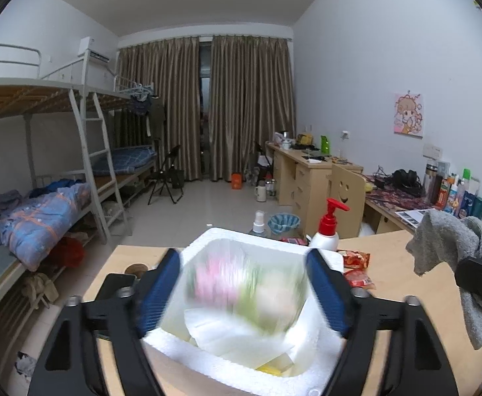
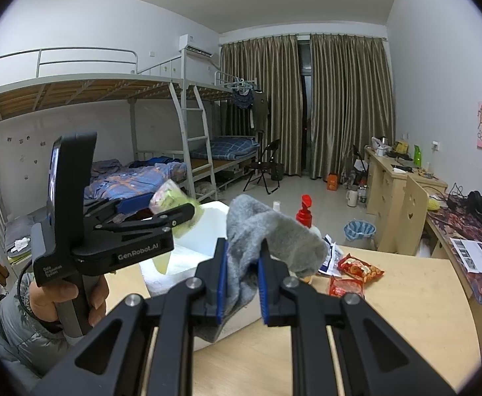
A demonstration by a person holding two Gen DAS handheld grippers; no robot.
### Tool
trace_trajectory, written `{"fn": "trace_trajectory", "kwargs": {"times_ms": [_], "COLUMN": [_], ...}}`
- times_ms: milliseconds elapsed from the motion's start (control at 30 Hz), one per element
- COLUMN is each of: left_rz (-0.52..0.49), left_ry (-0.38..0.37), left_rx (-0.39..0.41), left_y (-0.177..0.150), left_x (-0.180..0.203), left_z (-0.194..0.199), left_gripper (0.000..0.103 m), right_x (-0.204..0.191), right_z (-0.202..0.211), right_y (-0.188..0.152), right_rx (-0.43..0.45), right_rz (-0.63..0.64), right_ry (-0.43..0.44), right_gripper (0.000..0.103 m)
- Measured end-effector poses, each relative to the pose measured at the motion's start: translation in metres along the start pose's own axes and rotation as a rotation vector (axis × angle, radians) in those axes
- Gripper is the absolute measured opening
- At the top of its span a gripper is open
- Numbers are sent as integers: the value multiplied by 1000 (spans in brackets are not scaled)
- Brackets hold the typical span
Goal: Organize soft objects
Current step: 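Withdraw the left tool while the right tool carries the sock over the foam box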
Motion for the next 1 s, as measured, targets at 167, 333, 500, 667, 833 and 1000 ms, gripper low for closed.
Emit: {"fn": "trace_trajectory", "kwargs": {"times_ms": [167,333,500,667,833,1000], "left_rz": [-1,-11,-8,3,-1,13], "left_ry": [35,42,43,49,75,115], "left_rx": [20,10,13,27,45,67], "left_y": [0,-2,-2,-1,0,-1], "left_x": [-2,-1,0,-2,-5,-19], "left_z": [2,-1,0,4,16,32], "left_gripper": [102,102,102,102,102,103], "right_x": [0,0,0,0,-3,-6], "right_z": [-1,0,-1,-2,-6,-14], "right_y": [0,0,0,0,1,0], "right_rx": [-2,-1,-2,-3,-2,-6], "right_rz": [1,0,1,3,7,2], "right_ry": [0,2,1,6,24,51], "right_gripper": [20,20,20,20,20,20]}}
Point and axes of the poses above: each gripper's, at about its wrist camera, not at the fingertips, and z roughly against the way its jaws point, x to its right, y to its top, the point moved 1 cm from there along -z, roughly the way its jaws point, and after that the axes turned 2 degrees about y, right-handed, at the moved point
